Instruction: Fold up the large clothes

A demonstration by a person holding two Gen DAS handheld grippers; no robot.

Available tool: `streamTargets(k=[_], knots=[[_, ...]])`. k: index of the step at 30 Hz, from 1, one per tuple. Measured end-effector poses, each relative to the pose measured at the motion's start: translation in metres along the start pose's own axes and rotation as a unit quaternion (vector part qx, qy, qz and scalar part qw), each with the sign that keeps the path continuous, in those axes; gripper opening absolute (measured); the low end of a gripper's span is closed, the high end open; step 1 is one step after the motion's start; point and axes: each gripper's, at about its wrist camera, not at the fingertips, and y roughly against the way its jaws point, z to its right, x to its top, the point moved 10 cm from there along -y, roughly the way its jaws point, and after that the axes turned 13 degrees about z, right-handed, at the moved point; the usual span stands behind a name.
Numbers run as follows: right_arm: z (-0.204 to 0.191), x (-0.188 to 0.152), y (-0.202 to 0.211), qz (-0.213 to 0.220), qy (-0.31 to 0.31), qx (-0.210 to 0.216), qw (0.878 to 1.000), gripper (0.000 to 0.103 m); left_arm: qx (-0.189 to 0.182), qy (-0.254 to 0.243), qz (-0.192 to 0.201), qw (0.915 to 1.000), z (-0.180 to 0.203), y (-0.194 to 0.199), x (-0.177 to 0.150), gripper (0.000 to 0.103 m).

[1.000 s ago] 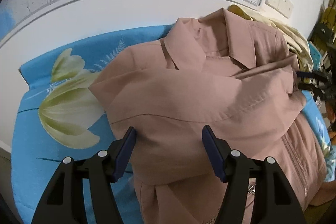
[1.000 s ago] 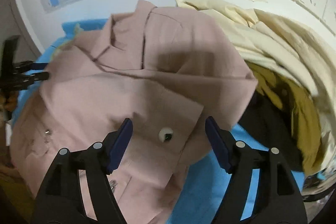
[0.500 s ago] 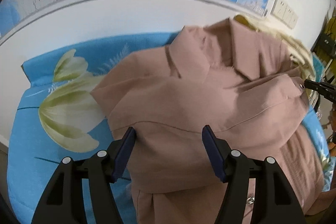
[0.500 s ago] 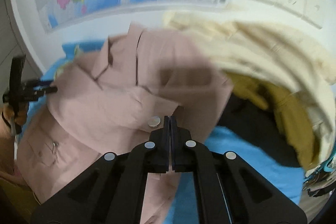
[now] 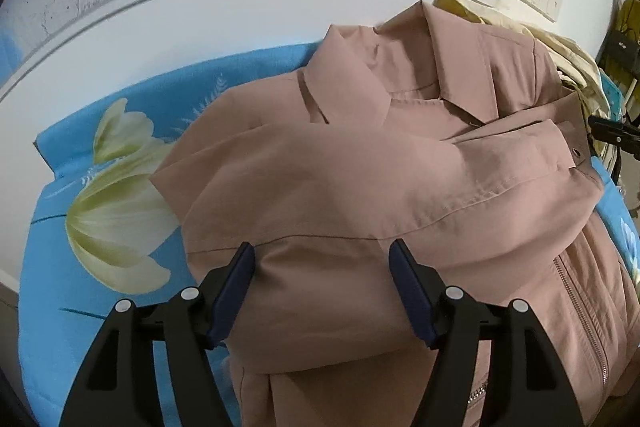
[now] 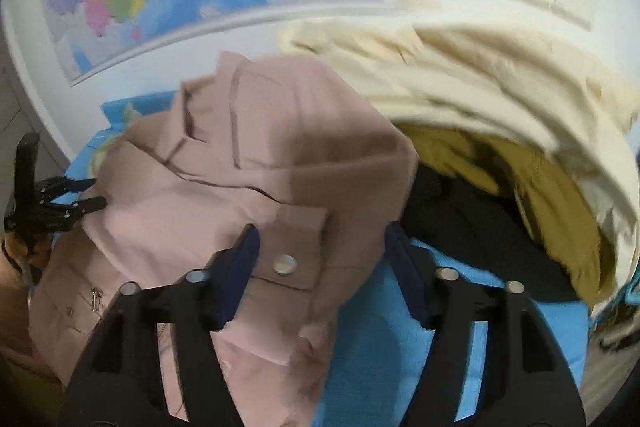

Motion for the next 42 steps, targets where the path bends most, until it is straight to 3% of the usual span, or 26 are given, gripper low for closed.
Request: streamTargets(k=[8,10,14,18,21,23,28,32,34,37,42], knots=[[-0.018,-0.025,-0.040,-0.057,0.034,0.005,0.998,0.062,0.001,0.007,0.005,1.0000,0.002,0.000,-0.002,0.067],[-0.018,-0.032,-0.048,-0.074,0.035,0.005,0.997,0.030,0.004,0.008,0.006,0.9999,0.001,-0.001,-0.003,0.067],[-0.019,-0.019,-0.040,-0.051,0.044,0.001,0.998,0.019,0.005,0.012,0.013,0.9998,0.000,0.002,-0.001,0.067],[0.000,0.024,-0.010,0.034,0.057,-0.061,0.996,0.003,-0.005,0.019,0.035,0.9992,0.002,0.011,0.009,0.067],[0.008,0.024,-0.017,0.022,0.028,-0.054,0.998,0.003,-0.001,0.016,0.030,0.9994,0.001,0.006,0.007,0.067],[0.010,0.007,-0.031,-0.008,0.033,-0.060,0.998,0.003,0.004,0.013,0.016,0.9998,0.002,-0.002,0.000,0.067],[0.012,-0.007,-0.040,-0.019,0.030,-0.064,0.997,0.003,-0.003,0.011,0.018,0.9998,0.001,0.004,-0.005,0.069],[0.012,-0.011,-0.042,-0.029,0.024,-0.069,0.997,0.011,-0.002,0.023,0.027,0.9994,-0.007,0.018,-0.005,0.075],[0.017,-0.013,-0.037,-0.032,0.007,-0.066,0.997,0.028,-0.002,0.034,0.030,0.9990,-0.015,0.031,-0.010,0.076],[0.018,-0.012,-0.020,-0.020,-0.017,-0.046,0.999,0.045,-0.007,0.053,0.033,0.9980,-0.025,0.047,-0.020,0.077],[0.011,-0.030,0.019,-0.015,-0.052,0.008,0.998,0.062,-0.014,0.078,0.024,0.9966,-0.037,0.071,-0.047,0.080]])
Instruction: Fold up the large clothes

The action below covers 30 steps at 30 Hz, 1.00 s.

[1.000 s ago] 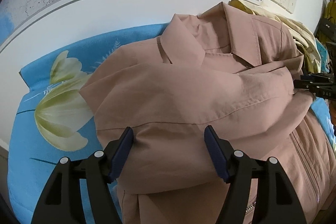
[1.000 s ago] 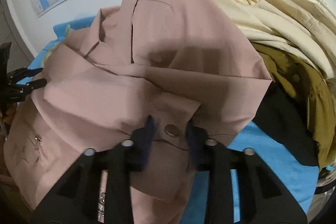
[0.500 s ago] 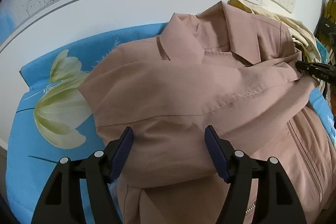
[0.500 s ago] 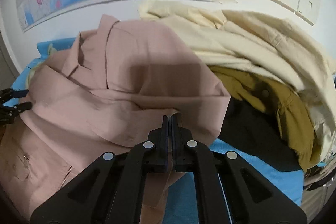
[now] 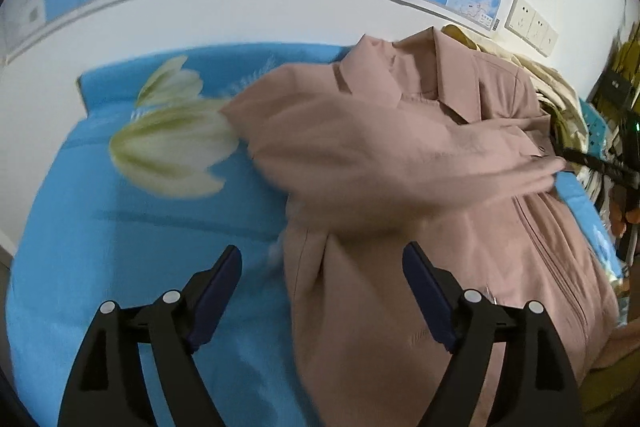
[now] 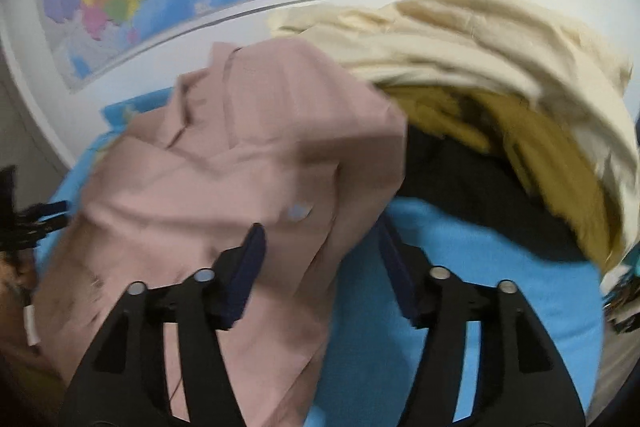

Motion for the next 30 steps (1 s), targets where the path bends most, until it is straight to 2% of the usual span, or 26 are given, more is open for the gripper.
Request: streamTargets(k=[2,9,12,18,21,23,26,30], knots=[[-0.005,-0.015,0.013,-0.008,-0.005,0.015,1.000,0.068,0.007,0.014,-0.007,0.9999,-0.007,0.008,-0.014,0.080],[-0.024,-0.051,0.026,-0.030,-0.027,0.043,0.998,0.070,0.021,0.060,-0.001,0.9980,-0.023,0.040,-0.044,0.080],[-0.034,-0.053,0.025,-0.030,-0.032,0.056,0.997,0.070,0.021,0.076,0.002,0.9969,-0.025,0.054,-0.056,0.080],[-0.045,-0.057,0.036,-0.026,-0.035,0.070,0.997,0.072,0.017,0.068,0.002,0.9975,-0.024,0.079,-0.081,0.080],[-0.044,-0.066,0.046,-0.030,-0.039,0.069,0.996,0.072,-0.017,0.065,-0.008,0.9977,-0.012,0.087,-0.096,0.079],[-0.040,-0.074,0.056,-0.031,-0.046,0.065,0.996,0.073,-0.060,0.058,-0.006,0.9965,0.005,0.094,-0.105,0.079],[-0.036,-0.085,0.073,-0.030,-0.073,0.076,0.994,0.081,-0.108,0.053,0.001,0.9927,0.025,0.104,-0.115,0.079],[-0.039,-0.105,0.092,-0.041,-0.095,0.097,0.990,0.092,-0.149,0.070,0.009,0.9863,0.043,0.106,-0.115,0.080]])
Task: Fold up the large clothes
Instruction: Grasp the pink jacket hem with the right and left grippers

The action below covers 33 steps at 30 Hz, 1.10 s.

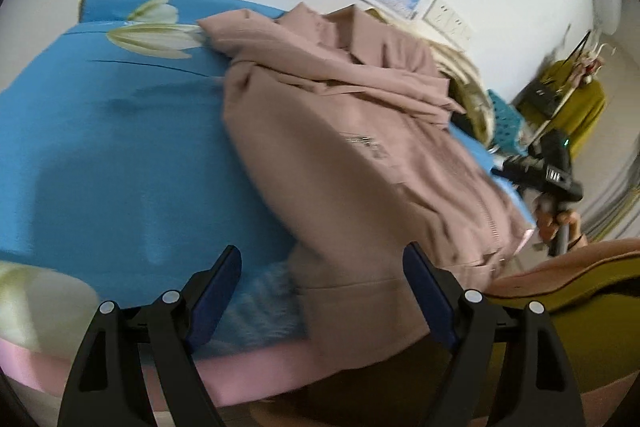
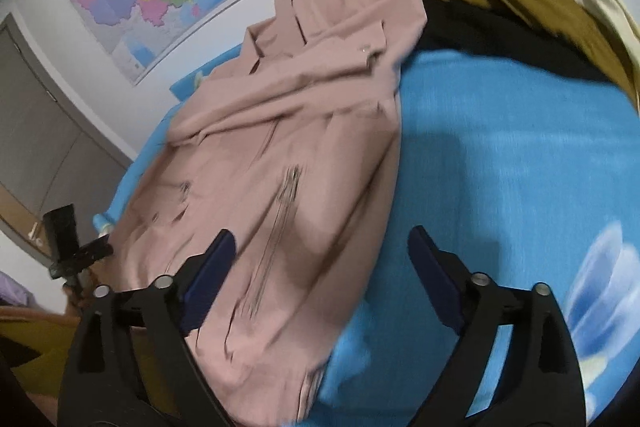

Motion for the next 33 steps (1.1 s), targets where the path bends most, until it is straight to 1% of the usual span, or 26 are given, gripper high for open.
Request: streamTargets(k=[2,5,8,9,11,12,13,14,15,16,17,18,20,21,23,24,26,27,28,29,31,32,33], knots=[[-0.003,-0.011,0.005,-0.006,-0.012,0.014,1.000,0.093,-0.024,0.008,0.000,0.9997,0.009,-0.005,0.000,0.082],[-0.006,-0.031,0.009,-0.020,-0.012,0.016,1.000,0.094,-0.055,0.014,-0.012,0.9983,0.023,-0.018,-0.003,0.089],[-0.015,-0.044,0.009,-0.026,-0.007,0.029,0.999,0.094,-0.060,-0.004,-0.019,0.9980,0.035,-0.028,-0.005,0.095],[-0.018,-0.046,0.008,-0.025,0.000,0.030,0.999,0.093,-0.066,-0.004,-0.020,0.9976,0.039,-0.030,-0.006,0.096],[-0.024,-0.050,0.005,-0.023,0.020,0.028,0.999,0.088,-0.068,-0.003,-0.022,0.9974,0.042,-0.038,-0.006,0.096],[-0.026,-0.050,0.004,-0.021,0.028,0.028,0.999,0.073,-0.064,-0.005,-0.023,0.9977,0.044,-0.043,-0.005,0.096],[-0.030,-0.052,0.002,-0.024,0.033,0.037,0.998,0.045,-0.061,-0.006,-0.022,0.9979,0.046,-0.046,-0.004,0.096],[-0.033,-0.054,-0.001,-0.030,0.030,0.044,0.998,0.038,-0.059,-0.003,-0.021,0.9980,0.047,-0.049,-0.002,0.090],[-0.035,-0.054,-0.002,-0.030,0.027,0.043,0.998,0.024,-0.055,0.005,-0.022,0.9982,0.049,-0.053,-0.001,0.068],[-0.037,-0.052,-0.001,-0.027,0.022,0.051,0.998,0.011,-0.041,0.008,-0.023,0.9989,0.047,-0.056,0.001,0.049],[-0.042,-0.045,0.005,-0.016,0.007,0.070,0.997,0.011,-0.034,0.019,-0.028,0.9988,0.046,-0.058,0.003,0.022],[-0.044,-0.041,0.010,-0.008,-0.002,0.081,0.997,0.009,-0.036,0.032,-0.028,0.9985,0.044,-0.055,0.005,0.010],[-0.058,-0.026,0.034,0.024,-0.012,0.116,0.993,0.008,-0.040,0.046,-0.011,0.9981,0.046,-0.045,0.016,0.005],[-0.066,-0.020,0.047,0.040,-0.008,0.129,0.991,0.008,-0.053,0.045,0.012,0.9975,0.052,-0.030,0.027,0.004],[-0.078,-0.011,0.069,0.062,0.000,0.143,0.988,0.008,-0.066,0.042,0.040,0.9961,0.061,-0.007,0.039,0.003],[-0.087,-0.006,0.087,0.077,-0.003,0.164,0.983,0.008,-0.079,0.040,0.060,0.9943,0.068,0.011,0.048,0.003],[-0.100,-0.002,0.111,0.091,0.004,0.194,0.977,0.007,-0.089,0.038,0.075,0.9924,0.075,0.028,0.054,0.003],[-0.104,-0.002,0.119,0.095,0.011,0.202,0.975,0.007,-0.103,0.039,0.081,0.9906,0.079,0.039,0.054,0.003],[-0.107,-0.003,0.124,0.094,0.019,0.204,0.974,0.008,-0.107,0.037,0.081,0.9902,0.080,0.042,0.052,0.004],[-0.105,-0.007,0.124,0.084,0.021,0.199,0.976,0.008,-0.102,0.030,0.077,0.9913,0.079,0.044,0.047,0.005],[-0.094,-0.017,0.113,0.055,0.021,0.179,0.982,0.012,-0.095,0.036,0.061,0.9929,0.072,0.038,0.035,0.007],[-0.083,-0.028,0.101,0.031,0.012,0.163,0.986,0.014,-0.091,0.045,0.046,0.9937,0.066,0.032,0.025,0.013],[-0.080,-0.035,0.091,0.014,0.002,0.160,0.987,0.016,-0.082,0.050,0.036,0.9947,0.062,0.027,0.019,0.019]])
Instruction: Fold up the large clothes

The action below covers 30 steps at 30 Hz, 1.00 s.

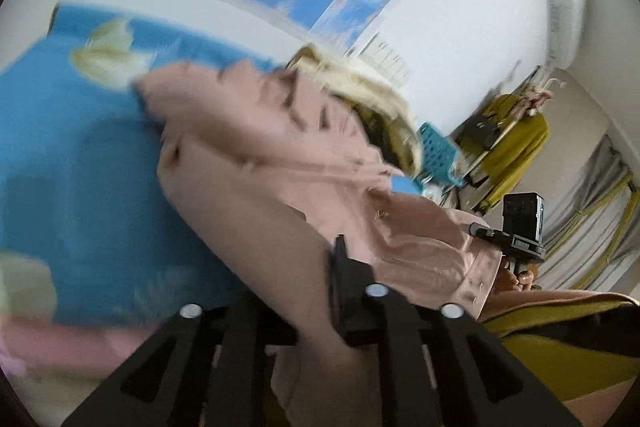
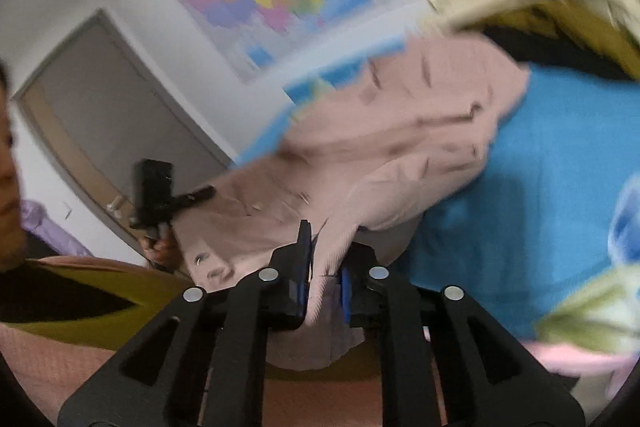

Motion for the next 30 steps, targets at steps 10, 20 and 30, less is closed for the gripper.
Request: streamTargets(k=[10,20,30], knots=[[0.047,-0.055,-0.016,-0.074,-0.049,-0.037,0.995,0.063,0.046,-0.007,-0.093,0.9946,-0.025,-0.029,-0.046,0.063],[0.014,-0.049,-0.022,-0.068,-0.045,0.027,0.996,0.007,0.033,0.013,-0.084,0.9958,-0.012,-0.032,-0.038,0.005],[-0.004,0.027,-0.011,0.029,-0.044,0.062,0.997,0.006,0.011,0.034,-0.009,0.9993,0.006,-0.009,0.024,0.003]])
